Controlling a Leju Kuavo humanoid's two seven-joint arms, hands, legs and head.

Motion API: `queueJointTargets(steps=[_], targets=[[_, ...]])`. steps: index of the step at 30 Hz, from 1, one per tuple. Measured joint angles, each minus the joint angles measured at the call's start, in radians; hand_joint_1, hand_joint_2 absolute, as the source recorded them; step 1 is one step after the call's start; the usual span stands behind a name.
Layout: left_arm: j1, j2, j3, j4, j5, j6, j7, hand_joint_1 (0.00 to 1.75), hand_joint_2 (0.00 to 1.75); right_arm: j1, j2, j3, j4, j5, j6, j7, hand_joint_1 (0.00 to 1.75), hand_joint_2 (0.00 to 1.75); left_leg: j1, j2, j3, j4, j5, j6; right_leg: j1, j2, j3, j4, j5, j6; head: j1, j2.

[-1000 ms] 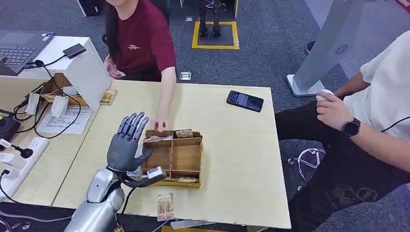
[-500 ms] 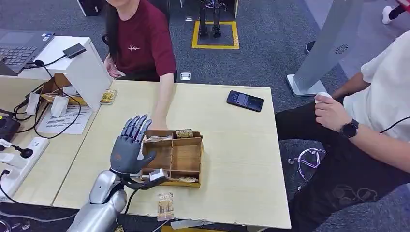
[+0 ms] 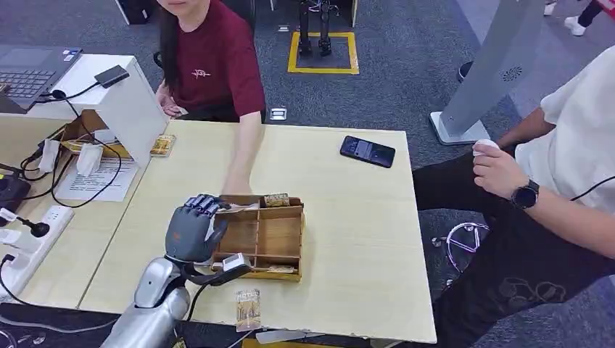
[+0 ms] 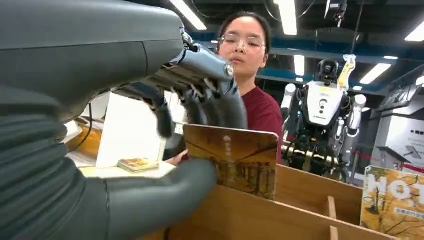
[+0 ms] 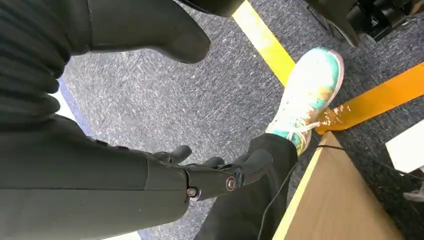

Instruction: Pass the card to the sensor for recognition and then transmit it.

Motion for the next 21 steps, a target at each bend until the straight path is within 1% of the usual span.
queueJointTargets(steps=[17,19,21], targets=[[-0.007,0.007,-0.005,0.002,0.026,0.000,-0.002,1.75,1.75,-0.002,0.000,-0.013,0.000,0.007,0.000,-0.002,0.00,1.75,0.000,0.000,0.000,0.000,0.000,0.000,0.000,0.000,0.000,0.000,0.000,0.000,0.000,0.000],[-0.007,0.007,-0.005,0.004,0.042,0.000,-0.009,1.75,1.75,-0.002,0.000,-0.015,0.000,0.008,0.000,-0.002,0.00,1.75,0.000,0.000,0.000,0.000,0.000,0.000,0.000,0.000,0.000,0.000,0.000,0.000,0.000,0.000],[-0.007,0.012,-0.005,0.005,0.122,0.000,-0.034,1.75,1.75,-0.001,0.000,-0.021,0.000,0.010,-0.004,-0.002,0.00,1.75,0.000,0.000,0.000,0.000,0.000,0.000,0.000,0.000,0.000,0.000,0.000,0.000,0.000,0.000]])
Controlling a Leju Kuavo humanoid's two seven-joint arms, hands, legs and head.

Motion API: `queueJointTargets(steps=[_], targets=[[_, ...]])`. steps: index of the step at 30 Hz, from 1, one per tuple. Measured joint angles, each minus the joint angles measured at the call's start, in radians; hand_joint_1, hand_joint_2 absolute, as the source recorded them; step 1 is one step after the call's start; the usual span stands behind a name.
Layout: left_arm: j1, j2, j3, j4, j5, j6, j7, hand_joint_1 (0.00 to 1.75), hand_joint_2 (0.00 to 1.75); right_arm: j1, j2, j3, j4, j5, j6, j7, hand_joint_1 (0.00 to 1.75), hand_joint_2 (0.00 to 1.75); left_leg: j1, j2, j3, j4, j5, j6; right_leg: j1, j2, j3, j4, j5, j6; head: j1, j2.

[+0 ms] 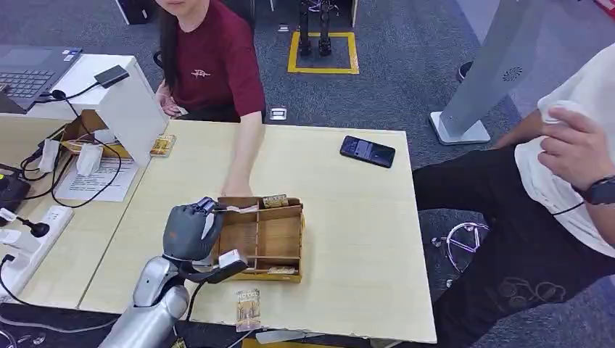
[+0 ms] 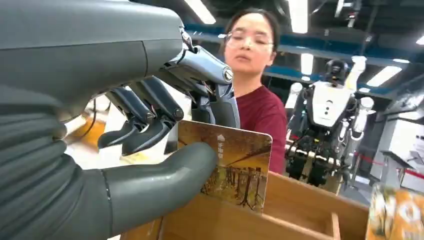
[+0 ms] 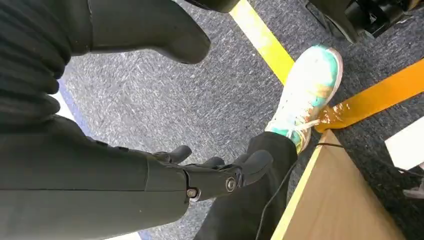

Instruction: Pass the card to the sensor for recognition and then transmit it.

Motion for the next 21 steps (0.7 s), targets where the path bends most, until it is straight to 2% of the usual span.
queueJointTargets(steps=[3,14,16,21], targets=[[0.007,0.022,-0.001,-0.060,0.108,-0.022,-0.004,1.75,1.75,0.005,0.001,-0.005,0.000,0.000,-0.008,0.000,0.00,1.75,0.000,0.000,0.000,0.000,0.000,0.000,0.000,0.000,0.000,0.000,0.000,0.000,0.000,0.000],[0.015,0.062,-0.003,-0.170,0.142,-0.040,0.004,1.75,1.75,0.012,0.005,-0.024,0.000,0.000,-0.009,-0.002,0.00,1.75,0.000,0.000,0.000,0.000,0.000,0.000,0.000,0.000,0.000,0.000,0.000,0.000,0.000,0.000],[0.016,0.087,-0.003,-0.228,0.167,-0.049,0.013,1.75,1.75,0.017,0.005,-0.029,0.000,0.000,-0.010,-0.003,0.00,1.75,0.000,0.000,0.000,0.000,0.000,0.000,0.000,0.000,0.000,0.000,0.000,0.000,0.000,0.000],[-0.028,0.210,0.041,-0.389,0.190,-0.119,0.081,1.75,1.75,0.028,0.005,-0.042,0.001,0.000,-0.009,-0.015,0.00,1.75,0.001,0.000,0.000,0.000,0.000,-0.001,0.001,0.000,0.000,0.001,0.000,0.000,0.000,0.000]])
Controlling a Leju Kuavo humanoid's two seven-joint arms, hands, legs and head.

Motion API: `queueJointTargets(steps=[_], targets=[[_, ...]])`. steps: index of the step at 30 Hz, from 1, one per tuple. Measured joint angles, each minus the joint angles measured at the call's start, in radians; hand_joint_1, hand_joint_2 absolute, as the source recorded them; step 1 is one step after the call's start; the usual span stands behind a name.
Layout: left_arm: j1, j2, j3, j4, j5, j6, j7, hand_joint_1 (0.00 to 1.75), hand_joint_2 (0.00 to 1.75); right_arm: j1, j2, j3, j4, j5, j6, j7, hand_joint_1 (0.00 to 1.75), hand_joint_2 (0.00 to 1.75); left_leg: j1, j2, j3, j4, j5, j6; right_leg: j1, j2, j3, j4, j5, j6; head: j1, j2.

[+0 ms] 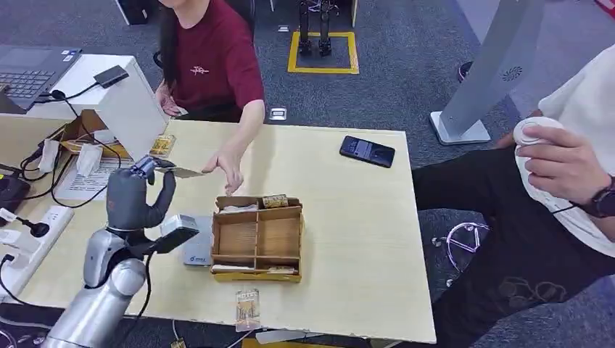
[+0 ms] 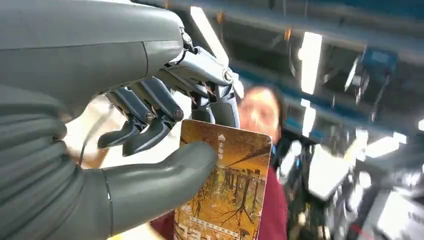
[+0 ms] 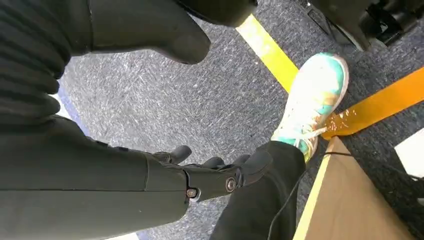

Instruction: Pass the card to the sensor for recognition and then transmit it.

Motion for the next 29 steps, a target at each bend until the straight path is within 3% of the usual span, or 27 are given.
queueJointTargets(steps=[4,9,15,28,29], targets=[[-0.044,0.063,0.073,-0.032,-0.005,-0.029,0.025,1.75,1.75,0.000,0.000,-0.008,0.000,0.006,0.002,-0.001,0.00,1.75,0.000,0.000,0.000,0.000,0.001,-0.001,0.000,0.000,0.000,0.001,0.000,0.000,0.000,0.000],[-0.086,0.091,0.110,0.011,-0.109,-0.009,0.065,1.75,1.75,-0.004,0.000,-0.011,0.000,0.022,0.007,0.001,0.00,1.75,0.000,0.000,0.000,0.000,0.001,-0.001,0.000,0.000,0.000,0.001,0.000,0.000,0.000,0.000],[-0.114,0.093,0.111,0.095,-0.139,0.014,0.068,1.75,1.75,-0.012,0.000,-0.013,-0.001,0.031,0.009,0.002,0.00,1.75,-0.001,0.000,0.000,0.000,0.001,0.000,-0.001,0.000,0.000,0.001,0.000,0.000,0.000,0.000],[-0.122,0.089,0.111,0.145,-0.150,0.014,0.069,1.75,1.75,-0.018,0.000,-0.020,-0.001,0.037,0.018,0.004,0.00,1.75,0.000,0.001,0.000,0.000,0.001,-0.001,0.000,0.001,-0.001,0.001,0.000,0.000,0.000,0.000],[-0.122,0.088,0.111,0.148,-0.151,0.014,0.069,1.66,1.75,-0.018,0.000,-0.020,-0.001,0.039,0.018,0.005,0.00,1.75,0.000,0.001,0.000,0.000,0.001,-0.001,0.000,0.001,-0.001,0.001,0.000,0.000,0.000,0.000]])
